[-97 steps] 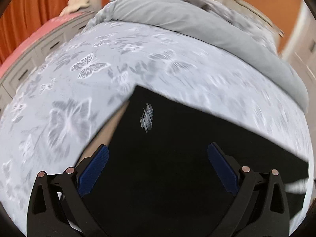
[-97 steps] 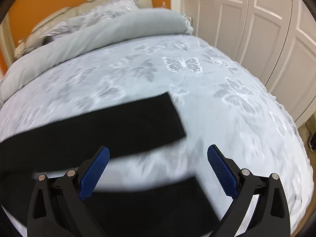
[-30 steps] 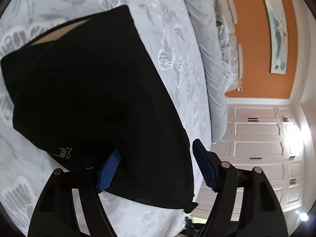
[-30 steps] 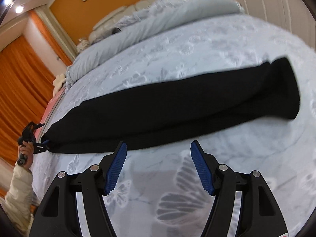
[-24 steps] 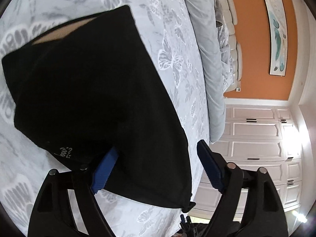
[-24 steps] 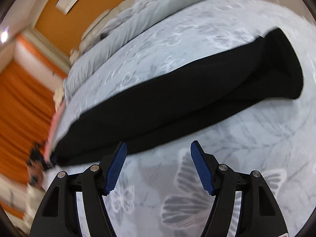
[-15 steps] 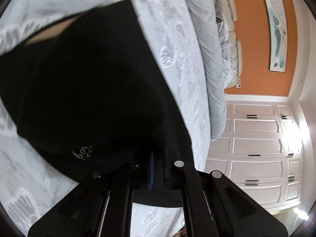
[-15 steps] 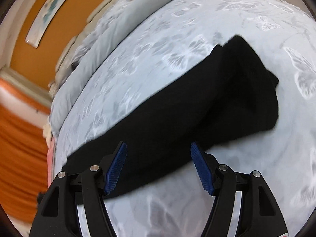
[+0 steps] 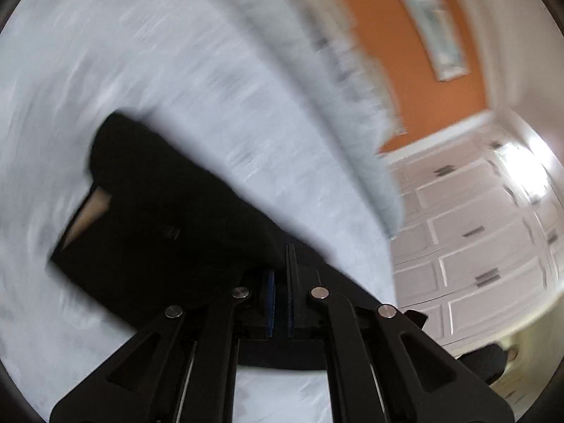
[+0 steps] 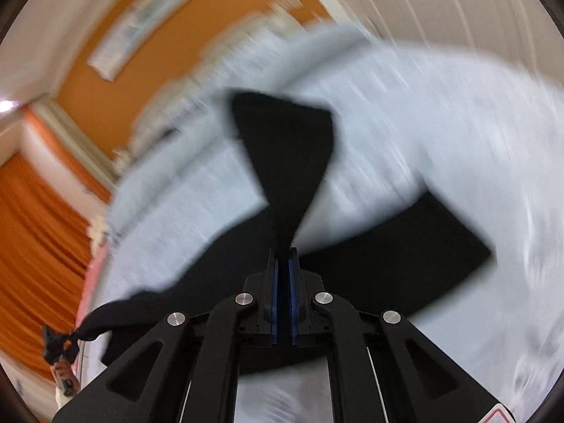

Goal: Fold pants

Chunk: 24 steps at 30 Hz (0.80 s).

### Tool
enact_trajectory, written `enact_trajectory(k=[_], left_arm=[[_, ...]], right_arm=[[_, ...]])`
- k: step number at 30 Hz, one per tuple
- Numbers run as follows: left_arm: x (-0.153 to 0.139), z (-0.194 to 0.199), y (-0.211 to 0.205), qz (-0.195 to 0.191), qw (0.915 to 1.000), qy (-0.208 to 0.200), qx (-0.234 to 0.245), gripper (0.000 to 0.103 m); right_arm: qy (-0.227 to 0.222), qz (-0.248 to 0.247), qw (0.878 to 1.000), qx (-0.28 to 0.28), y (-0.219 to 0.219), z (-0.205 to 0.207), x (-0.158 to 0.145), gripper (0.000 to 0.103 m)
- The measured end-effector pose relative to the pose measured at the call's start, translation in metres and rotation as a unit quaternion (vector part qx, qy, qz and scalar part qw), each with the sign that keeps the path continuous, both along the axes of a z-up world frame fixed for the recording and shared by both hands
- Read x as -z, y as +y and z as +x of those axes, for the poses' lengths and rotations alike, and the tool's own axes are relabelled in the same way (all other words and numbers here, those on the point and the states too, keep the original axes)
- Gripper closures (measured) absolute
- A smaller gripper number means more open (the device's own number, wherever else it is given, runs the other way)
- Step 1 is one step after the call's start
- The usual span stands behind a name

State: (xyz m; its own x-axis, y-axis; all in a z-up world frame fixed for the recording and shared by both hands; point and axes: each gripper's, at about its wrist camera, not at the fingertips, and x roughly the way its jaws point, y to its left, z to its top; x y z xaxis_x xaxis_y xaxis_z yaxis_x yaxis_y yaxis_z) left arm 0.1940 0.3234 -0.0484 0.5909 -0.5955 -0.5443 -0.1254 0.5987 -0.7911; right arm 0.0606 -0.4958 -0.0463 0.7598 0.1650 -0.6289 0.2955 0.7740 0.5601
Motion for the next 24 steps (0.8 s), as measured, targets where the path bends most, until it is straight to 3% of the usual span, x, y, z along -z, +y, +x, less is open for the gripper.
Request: enact_trajectory(k=[3, 5, 8, 9, 10, 12, 14, 16, 18, 20, 21, 22, 23, 24], left_arm=[[0.066, -0.017, -0.001, 0.008, 0.9980, 0.062, 0.007, 0.099], [0.080, -0.023, 0.001, -0.022, 0.9985, 0.049, -0.003, 0.096], [0.078, -0.032, 0.009, -0.044, 0.9982, 0.035, -0.020, 0.088], [0.073, -0.033, 0.011, -0.038, 0.9986, 0.029, -0.023, 0.081], [0.064, -0.031, 0.014, -0.035, 0.9988, 0.023, -0.026, 0.064], [0.060, -0.035, 0.026, -0.061, 0.9972, -0.003, -0.042, 0.036], [0.058, -0.040, 0.033, -0.079, 0.9945, -0.015, -0.067, 0.028], [0.052, -0.041, 0.041, -0.072, 0.9923, -0.026, -0.097, 0.018], [0.054, -0.033, 0.048, -0.062, 0.9922, -0.013, -0.107, 0.018], [0.053, -0.020, 0.052, -0.071, 0.9918, -0.001, -0.106, 0.023], [0.051, -0.017, 0.055, -0.069, 0.9924, 0.002, -0.102, 0.037], [0.047, -0.012, 0.051, -0.062, 0.9937, 0.004, -0.093, 0.062], [0.043, -0.008, 0.043, -0.053, 0.9953, 0.003, -0.081, 0.074], [0.035, -0.005, 0.039, -0.031, 0.9968, 0.002, -0.074, 0.093]], right_arm=[[0.059, 0.014, 0.998, 0.010, -0.003, -0.010, 0.059, 0.098], [0.039, 0.032, 0.999, 0.015, -0.005, -0.021, 0.064, 0.098], [0.036, 0.042, 0.998, 0.021, -0.010, -0.023, 0.055, 0.075], [0.034, 0.036, 0.999, 0.021, -0.010, -0.023, 0.050, 0.054], [0.032, 0.031, 0.999, 0.023, -0.008, -0.023, 0.046, 0.041], [0.028, 0.019, 0.999, 0.030, -0.006, -0.020, 0.040, 0.037], [0.025, 0.020, 0.999, 0.033, -0.006, -0.013, 0.037, 0.037], [0.026, 0.022, 0.998, 0.051, -0.008, -0.007, 0.037, 0.037], [0.032, 0.015, 0.997, 0.067, -0.011, 0.002, 0.039, 0.039], [0.036, 0.007, 0.997, 0.064, -0.012, 0.014, 0.039, 0.082], [0.041, 0.011, 0.997, 0.057, -0.012, 0.018, 0.038, 0.101], [0.032, 0.013, 0.998, 0.061, -0.011, 0.018, 0.032, 0.102], [0.016, 0.012, 0.998, 0.061, -0.009, 0.015, 0.025, 0.102], [-0.013, 0.007, 0.998, 0.061, -0.007, 0.006, 0.011, 0.102]])
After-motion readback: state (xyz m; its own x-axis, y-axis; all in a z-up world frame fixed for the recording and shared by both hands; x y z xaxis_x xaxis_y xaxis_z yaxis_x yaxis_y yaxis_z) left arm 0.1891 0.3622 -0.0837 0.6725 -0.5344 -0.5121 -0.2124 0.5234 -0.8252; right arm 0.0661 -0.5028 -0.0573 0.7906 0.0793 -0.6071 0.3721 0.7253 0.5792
